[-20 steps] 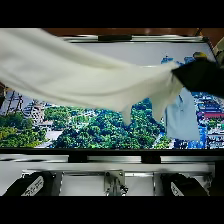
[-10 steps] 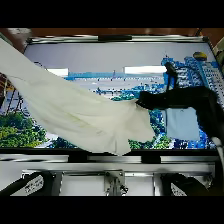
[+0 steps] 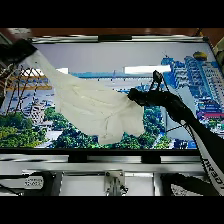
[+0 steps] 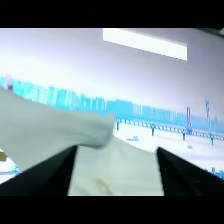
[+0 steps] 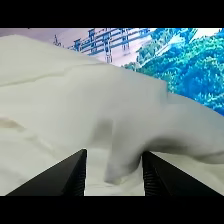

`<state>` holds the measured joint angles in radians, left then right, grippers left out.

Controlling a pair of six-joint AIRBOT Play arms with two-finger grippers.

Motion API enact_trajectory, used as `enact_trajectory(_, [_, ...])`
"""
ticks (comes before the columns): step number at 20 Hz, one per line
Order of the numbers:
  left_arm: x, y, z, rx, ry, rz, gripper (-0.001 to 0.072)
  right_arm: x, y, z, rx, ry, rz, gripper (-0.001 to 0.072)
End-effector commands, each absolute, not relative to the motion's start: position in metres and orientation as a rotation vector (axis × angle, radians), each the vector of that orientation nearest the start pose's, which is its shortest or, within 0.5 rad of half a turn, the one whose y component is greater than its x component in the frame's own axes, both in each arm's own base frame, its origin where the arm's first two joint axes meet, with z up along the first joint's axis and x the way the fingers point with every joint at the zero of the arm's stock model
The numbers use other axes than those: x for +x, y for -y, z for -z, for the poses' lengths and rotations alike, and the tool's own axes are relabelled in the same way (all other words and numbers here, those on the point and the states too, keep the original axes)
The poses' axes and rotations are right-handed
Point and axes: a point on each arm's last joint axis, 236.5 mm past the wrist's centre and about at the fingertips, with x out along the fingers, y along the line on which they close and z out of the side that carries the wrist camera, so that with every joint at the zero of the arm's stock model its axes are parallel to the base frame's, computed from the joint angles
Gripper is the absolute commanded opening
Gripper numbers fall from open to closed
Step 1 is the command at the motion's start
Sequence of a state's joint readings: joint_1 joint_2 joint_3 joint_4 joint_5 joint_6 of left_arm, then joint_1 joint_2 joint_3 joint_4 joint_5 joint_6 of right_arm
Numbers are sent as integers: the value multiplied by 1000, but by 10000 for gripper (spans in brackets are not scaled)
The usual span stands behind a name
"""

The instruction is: Fold the shirts.

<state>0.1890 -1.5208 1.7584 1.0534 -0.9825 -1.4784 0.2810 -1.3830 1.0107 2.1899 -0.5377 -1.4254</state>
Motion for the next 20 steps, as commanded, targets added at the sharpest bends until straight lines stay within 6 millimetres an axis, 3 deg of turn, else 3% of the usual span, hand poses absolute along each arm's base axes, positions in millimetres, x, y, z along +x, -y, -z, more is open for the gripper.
enact_trajectory(1, [510, 19, -130, -521, -979, 191, 706, 423, -191, -4, 567, -1059, -274, 465])
enact_trajectory(3, [467, 20, -118, -487, -1154, 221, 703, 396, -158, -15, 430, -1154, -268, 468])
enact_trajectory(5, [421, 15, -117, -412, -1296, 245, 703, 367, -106, -24, 324, -1239, -189, 612])
enact_trajectory(7, [379, 29, -114, -388, -1371, 303, 703, 336, -65, -29, 277, -1331, -126, 612])
enact_trajectory(9, [342, 41, -90, -416, -1382, 295, 703, 314, -47, -31, 253, -1401, -134, 612])
enact_trajectory(12, [288, 74, -36, -593, -1393, 300, 703, 306, -46, -30, 238, -1433, -156, 612])
enact_trajectory(14, [269, 91, -1, -722, -1394, 281, 703, 315, -56, -33, 254, -1392, -179, 612])
enact_trajectory(16, [262, 97, 29, -792, -1392, 252, 703, 324, -63, -36, 280, -1353, -197, 612])
enact_trajectory(18, [267, 96, 49, -800, -1359, 212, 699, 325, -63, -34, 281, -1356, -195, 612])
enact_trajectory(20, [288, 92, 51, -818, -1280, 176, 694, 325, -63, -28, 281, -1377, -193, 612])
